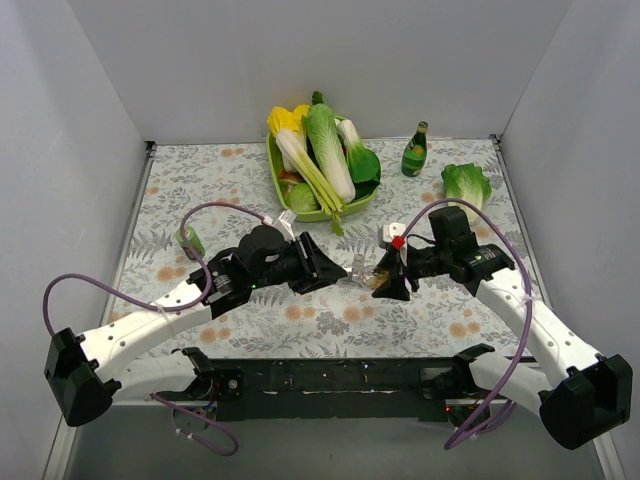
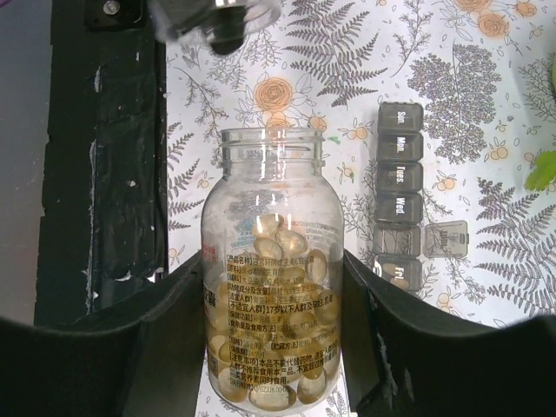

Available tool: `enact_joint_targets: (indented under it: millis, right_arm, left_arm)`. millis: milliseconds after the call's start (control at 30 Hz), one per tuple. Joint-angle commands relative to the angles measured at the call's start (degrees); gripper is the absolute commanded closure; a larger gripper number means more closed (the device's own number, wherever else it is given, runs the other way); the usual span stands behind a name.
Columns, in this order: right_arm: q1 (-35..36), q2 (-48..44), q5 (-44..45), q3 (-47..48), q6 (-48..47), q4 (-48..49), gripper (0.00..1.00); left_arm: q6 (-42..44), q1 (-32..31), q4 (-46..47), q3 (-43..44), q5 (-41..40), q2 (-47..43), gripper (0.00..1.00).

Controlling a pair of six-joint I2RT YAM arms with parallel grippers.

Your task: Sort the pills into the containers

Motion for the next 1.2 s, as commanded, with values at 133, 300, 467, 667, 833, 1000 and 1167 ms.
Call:
enact_joint_targets:
  millis: [133, 300, 467, 667, 833, 1000, 1167]
  right_arm:
    - [-1.3, -2.8, 0.0, -1.9, 0.2, 2.6, 0.99]
    - [-2.5, -2.8, -0.5, -1.7, 0.6, 2.8, 0.99]
    - [-3.4, -3.3, -0.9, -1.9, 0.8, 2.8, 0.99]
    - [-3.9, -4.1, -1.1, -2.5, 0.9, 3.1, 0.99]
    - [-4.1, -4.1, -1.5, -2.6, 0.9, 3.1, 0.99]
    - [-4.2, -4.4, -2.8, -2.4, 0.0, 2.5, 0.99]
    - [-4.4, -4.7, -8.0, -2.6, -2.6, 0.5, 0.99]
  left_arm:
    - [16.7, 8.4, -22.7, -7.0, -21.9, -3.5, 1.00]
    - [20.8, 16.7, -18.8, -11.6, -22.9, 0.7, 0.99]
    - [22.0, 22.6, -14.2, -12.1, -22.1, 9.6, 0.91]
    - [20.9, 24.1, -16.5, -10.8, -25.0, 13.2, 0.52]
    - [21.3, 24.2, -17.7, -10.3, -24.0, 7.7, 0.28]
    - [28.4, 24.2, -18.8, -7.5, -15.1, 1.4, 0.07]
    - [41.0, 24.2, -3.9, -10.2, 15.2, -8.4, 0.02]
